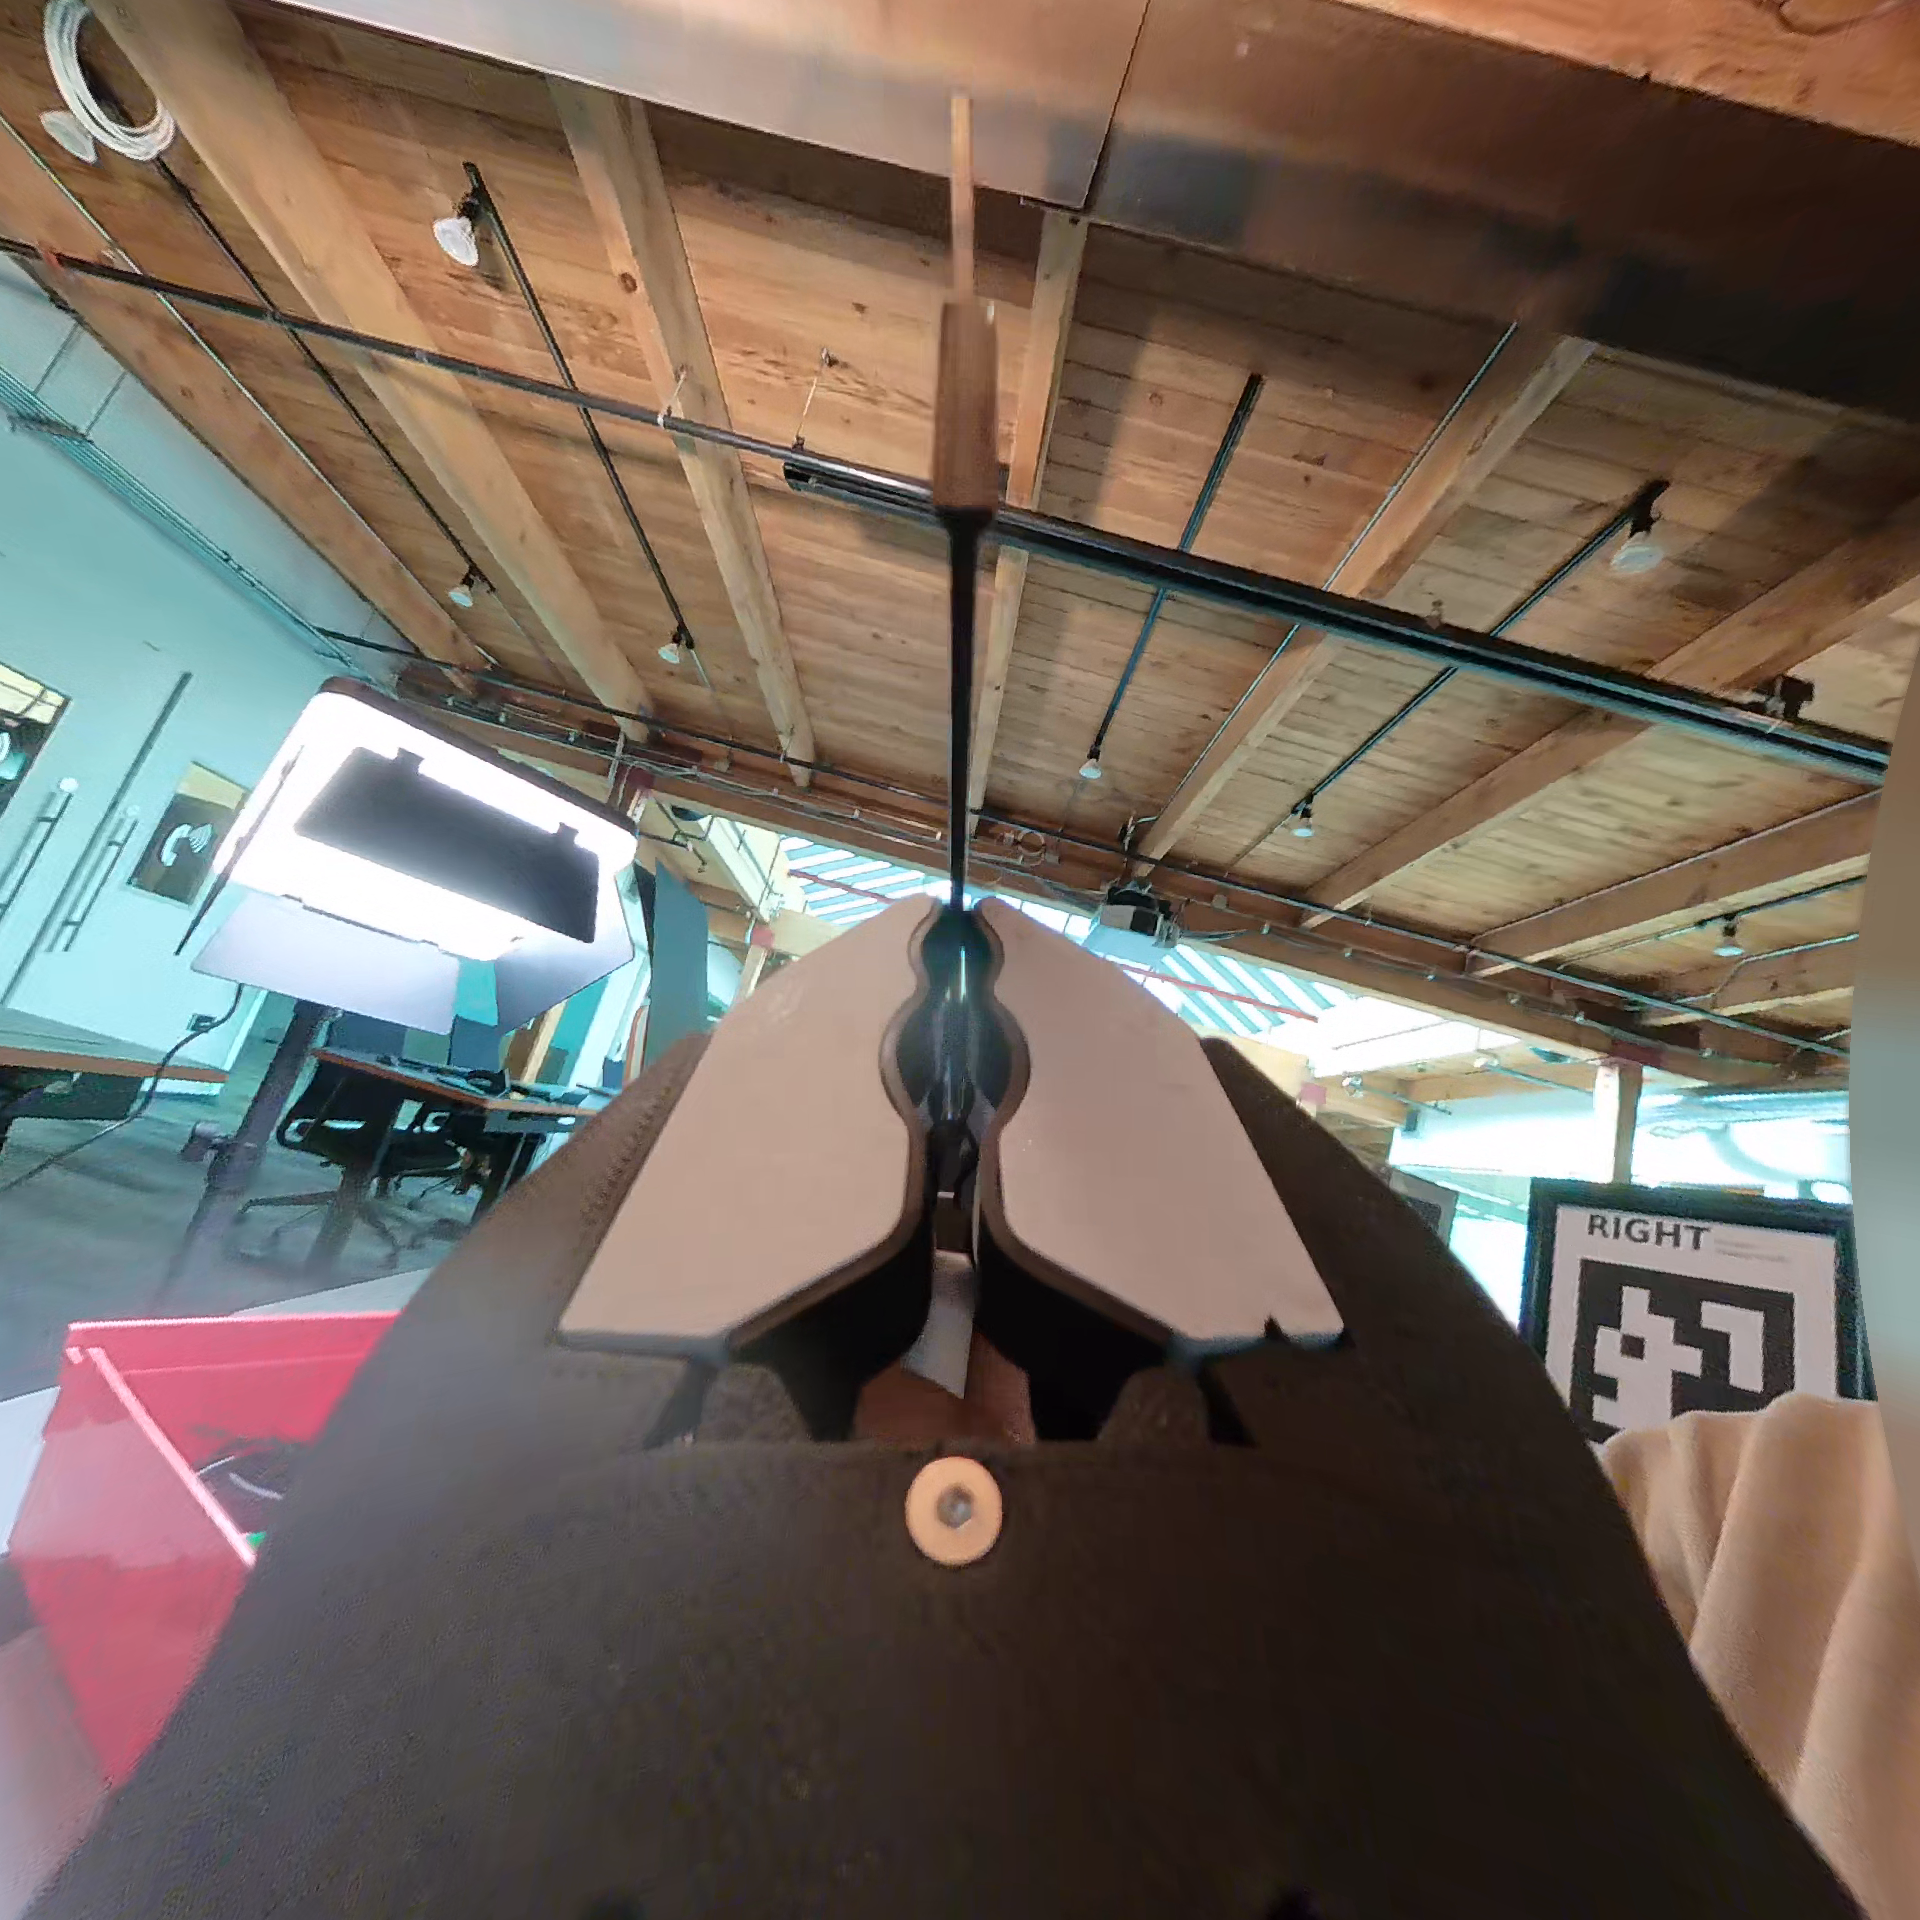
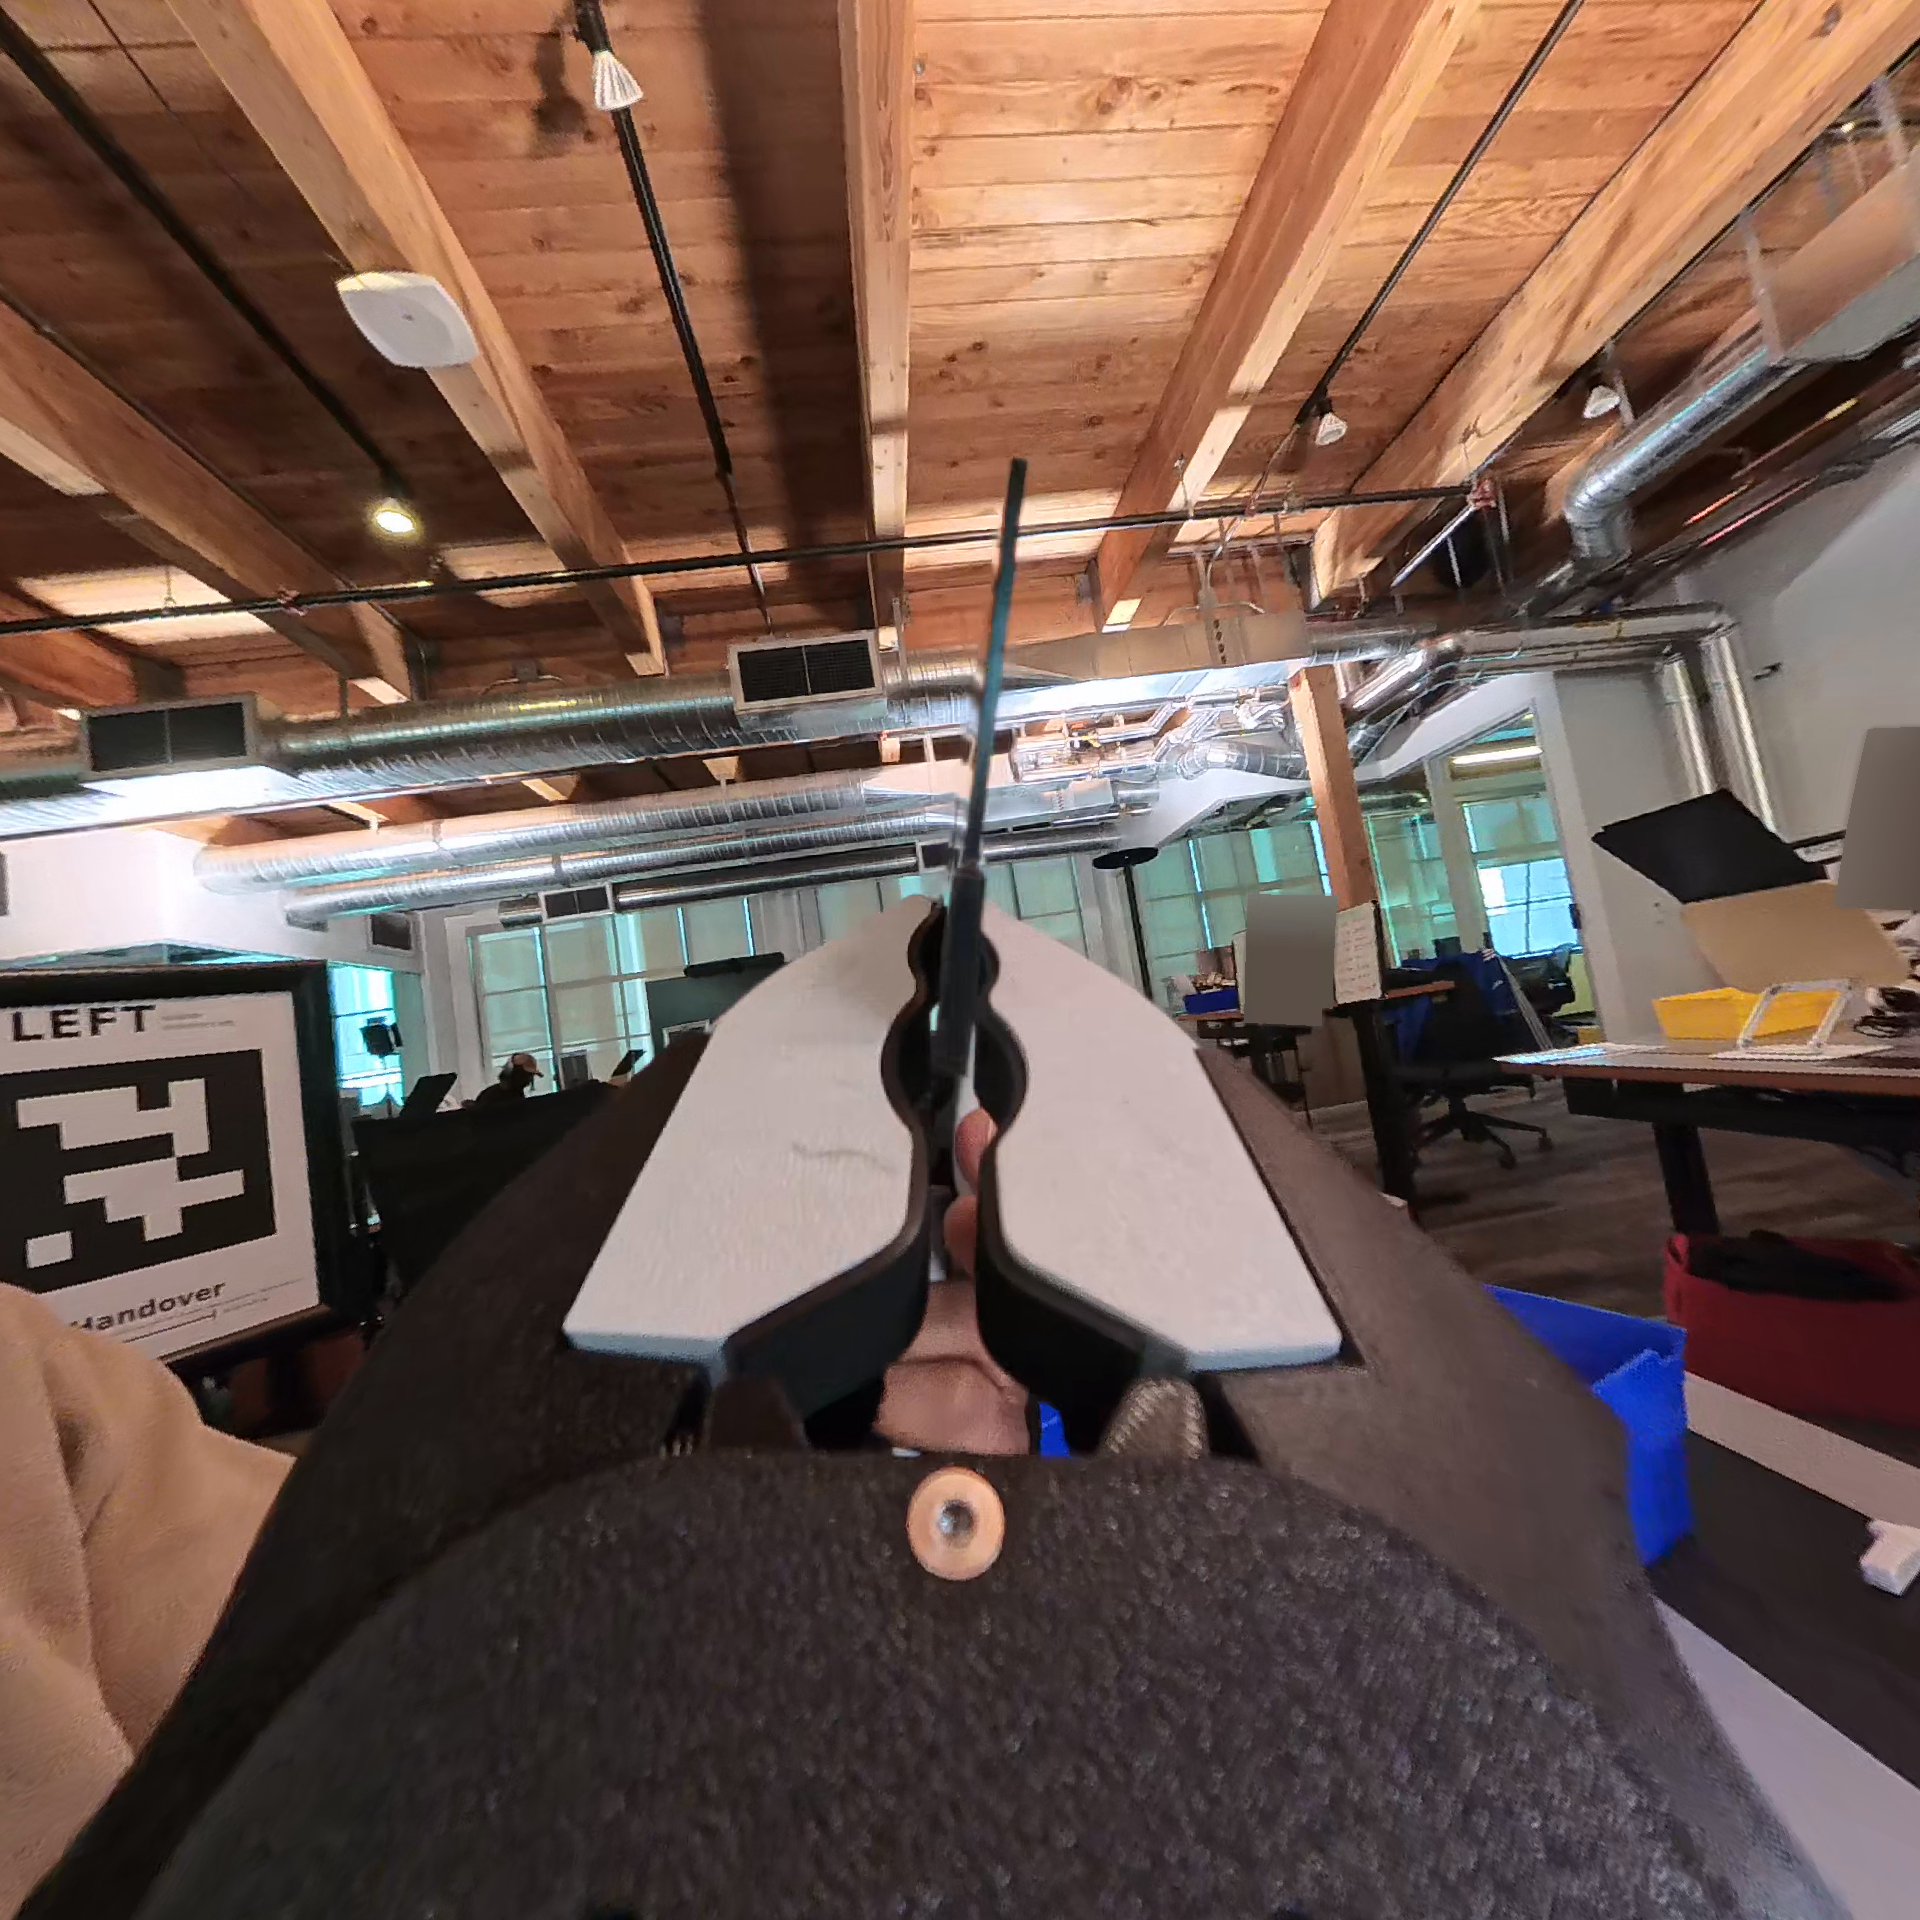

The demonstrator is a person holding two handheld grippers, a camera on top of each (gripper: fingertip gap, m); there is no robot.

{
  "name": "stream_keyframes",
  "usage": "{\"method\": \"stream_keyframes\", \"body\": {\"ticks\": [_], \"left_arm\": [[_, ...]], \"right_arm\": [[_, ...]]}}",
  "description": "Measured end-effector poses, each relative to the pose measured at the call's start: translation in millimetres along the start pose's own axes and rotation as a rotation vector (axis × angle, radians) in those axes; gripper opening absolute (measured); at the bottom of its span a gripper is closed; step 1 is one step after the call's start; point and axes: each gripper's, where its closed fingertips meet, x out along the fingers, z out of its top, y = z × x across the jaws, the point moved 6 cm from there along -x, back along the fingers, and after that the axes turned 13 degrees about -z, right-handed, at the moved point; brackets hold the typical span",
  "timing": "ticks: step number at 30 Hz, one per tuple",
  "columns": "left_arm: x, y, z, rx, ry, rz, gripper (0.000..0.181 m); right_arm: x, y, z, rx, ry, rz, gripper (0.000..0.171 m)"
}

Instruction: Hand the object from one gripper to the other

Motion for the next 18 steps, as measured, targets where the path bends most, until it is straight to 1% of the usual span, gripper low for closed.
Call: {"method": "stream_keyframes", "body": {"ticks": [3,5,7,10,12,14,15,16,18], "left_arm": [[3.1,-2.1,-4.6,0.017,-0.025,0.007,0.006],[8.8,-3.6,-15.8,0.029,0.031,0.015,0.006],[11.1,-5.3,-21.1,0.057,0.057,0.025,0.002],[10.1,-5.0,-16.7,0.054,0.119,0.021,0.003],[9.1,-5.8,-9.2,0.042,0.127,0.010,0.002],[8.5,-5.2,-3.3,-0.001,0.192,-0.006,0.003],[7.4,-4.1,-0.9,-0.013,0.223,0.004,0.003],[6.1,-3.3,1.6,-0.019,0.240,0.015,0.002],[4.6,-2.1,5.5,-0.042,0.242,0.030,0.003]], "right_arm": [[-0.2,2.6,-4.3,0.033,-0.062,0.007,0.002],[1.3,4.6,-10.8,0.068,-0.067,0.027,0.002],[4.6,7.5,-21.0,0.058,-0.039,0.028,0.002],[5.6,7.2,-22.2,0.066,-0.021,0.034,0.002],[3.7,5.7,-17.3,0.035,0.002,0.046,0.003],[0.2,2.5,-9.2,0.017,-0.009,0.046,0.013],[-0.5,1.9,-7.3,0.010,0.001,0.048,0.011],[-0.4,1.8,-7.5,-0.003,0.015,0.044,0.002],[1.5,2.8,-10.8,-0.017,0.021,0.023,0.003]]}}
